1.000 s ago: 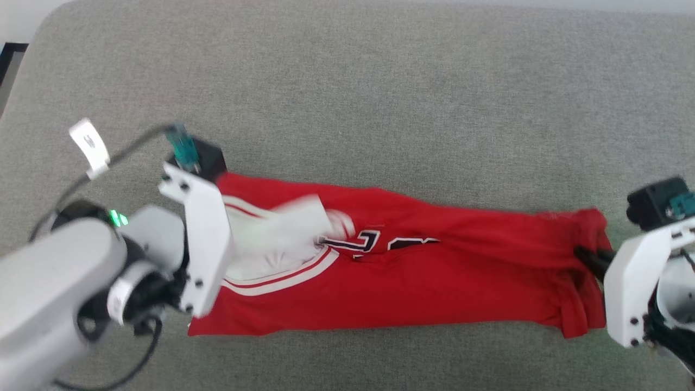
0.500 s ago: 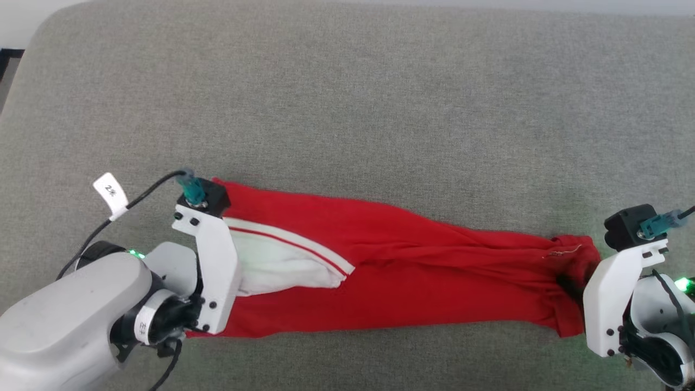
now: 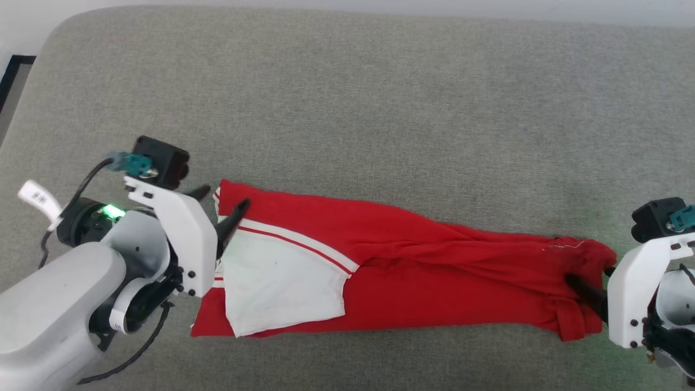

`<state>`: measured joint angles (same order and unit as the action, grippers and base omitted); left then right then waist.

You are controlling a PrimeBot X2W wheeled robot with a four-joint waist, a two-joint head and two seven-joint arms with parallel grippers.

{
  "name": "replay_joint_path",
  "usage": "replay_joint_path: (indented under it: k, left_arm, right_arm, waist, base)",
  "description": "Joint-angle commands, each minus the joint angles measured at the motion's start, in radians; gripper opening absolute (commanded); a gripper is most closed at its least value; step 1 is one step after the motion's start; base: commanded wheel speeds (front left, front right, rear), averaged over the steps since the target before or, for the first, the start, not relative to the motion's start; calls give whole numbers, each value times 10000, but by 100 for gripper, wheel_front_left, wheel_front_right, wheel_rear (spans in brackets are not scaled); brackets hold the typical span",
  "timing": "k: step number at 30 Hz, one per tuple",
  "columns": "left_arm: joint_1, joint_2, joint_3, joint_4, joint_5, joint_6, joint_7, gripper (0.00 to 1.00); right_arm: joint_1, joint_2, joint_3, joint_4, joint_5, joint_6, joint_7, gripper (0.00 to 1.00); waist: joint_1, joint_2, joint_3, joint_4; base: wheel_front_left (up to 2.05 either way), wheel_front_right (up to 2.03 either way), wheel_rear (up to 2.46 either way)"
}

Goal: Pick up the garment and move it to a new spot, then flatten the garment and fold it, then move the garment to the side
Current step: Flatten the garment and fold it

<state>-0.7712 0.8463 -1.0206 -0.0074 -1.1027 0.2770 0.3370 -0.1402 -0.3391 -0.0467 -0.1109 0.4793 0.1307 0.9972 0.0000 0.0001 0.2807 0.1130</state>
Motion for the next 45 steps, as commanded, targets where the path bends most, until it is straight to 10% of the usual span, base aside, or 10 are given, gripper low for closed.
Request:
replay_joint_path:
  k: [1, 12, 14, 15, 23, 45]
  left_arm:
    - [175, -22, 83, 14, 82, -30, -239, 100]
    - [1634, -344, 1032, 566, 509, -157, -4520, 100]
    - [1945, -480, 1191, 804, 471, -89, -5213, 100]
    - [2104, -525, 1305, 904, 493, -80, -5494, 100]
    - [3679, -1501, 3528, 1292, 1348, -452, -6027, 100]
    - [6943, -5420, 9240, 1607, 5542, -3796, -6029, 100]
  right_arm:
    - [-121, -21, -55, 88, -22, 0, 67, 100]
    - [-620, 230, 798, 1949, 1179, 3, 431, 100]
    - [-639, 263, 1055, 2294, 1412, 11, 621, 11]
    - [-675, 284, 1085, 2442, 1526, 11, 706, 0]
    - [-1298, 299, 314, 2425, 2645, 0, 706, 0]
    - [-2265, -1731, -2816, 4029, 1757, 0, 219, 0]
  waist:
    - [0, -1, 25, 38]
    - [0, -1, 188, 391]
    - [0, -1, 191, 456]
    - [0, -1, 188, 485]
    - [0, -1, 103, 562]
    - [0, -1, -237, -37]
  base:
    - [0, 0, 0]
    - [0, 0, 0]
    - [0, 0, 0]
    - [0, 0, 0]
    - [0, 0, 0]
    - [0, 0, 0]
